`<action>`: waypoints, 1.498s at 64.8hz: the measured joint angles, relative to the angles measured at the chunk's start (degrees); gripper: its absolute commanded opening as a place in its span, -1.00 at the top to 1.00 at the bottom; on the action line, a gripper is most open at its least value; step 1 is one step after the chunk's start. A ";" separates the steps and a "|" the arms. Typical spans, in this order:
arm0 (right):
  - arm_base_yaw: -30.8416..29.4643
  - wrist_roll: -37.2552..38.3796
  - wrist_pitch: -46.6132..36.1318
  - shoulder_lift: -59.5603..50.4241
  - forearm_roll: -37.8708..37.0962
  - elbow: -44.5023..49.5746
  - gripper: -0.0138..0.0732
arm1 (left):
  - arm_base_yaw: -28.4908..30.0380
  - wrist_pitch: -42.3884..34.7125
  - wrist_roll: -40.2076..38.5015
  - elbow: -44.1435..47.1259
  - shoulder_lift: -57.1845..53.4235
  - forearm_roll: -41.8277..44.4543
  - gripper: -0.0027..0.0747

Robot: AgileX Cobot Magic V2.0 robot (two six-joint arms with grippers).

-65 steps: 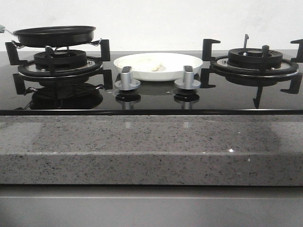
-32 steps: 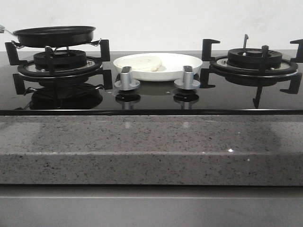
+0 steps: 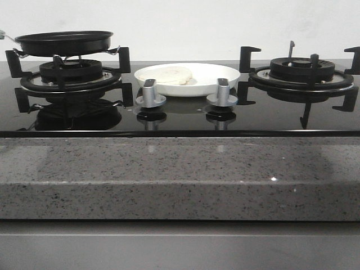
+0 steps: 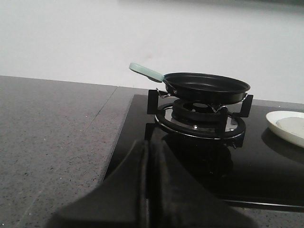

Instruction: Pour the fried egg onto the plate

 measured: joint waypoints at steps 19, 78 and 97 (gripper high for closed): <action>0.00 0.00 0.00 0.00 0.00 0.00 0.84 | 0.00 0.00 0.18 0.00 0.00 0.69 0.98; 0.00 0.00 0.00 0.00 0.00 0.00 0.84 | -3.48 0.00 0.78 0.00 0.00 1.92 0.98; 0.00 0.00 0.00 -0.24 -0.12 0.00 0.84 | -3.48 0.00 0.78 0.00 0.00 1.92 0.98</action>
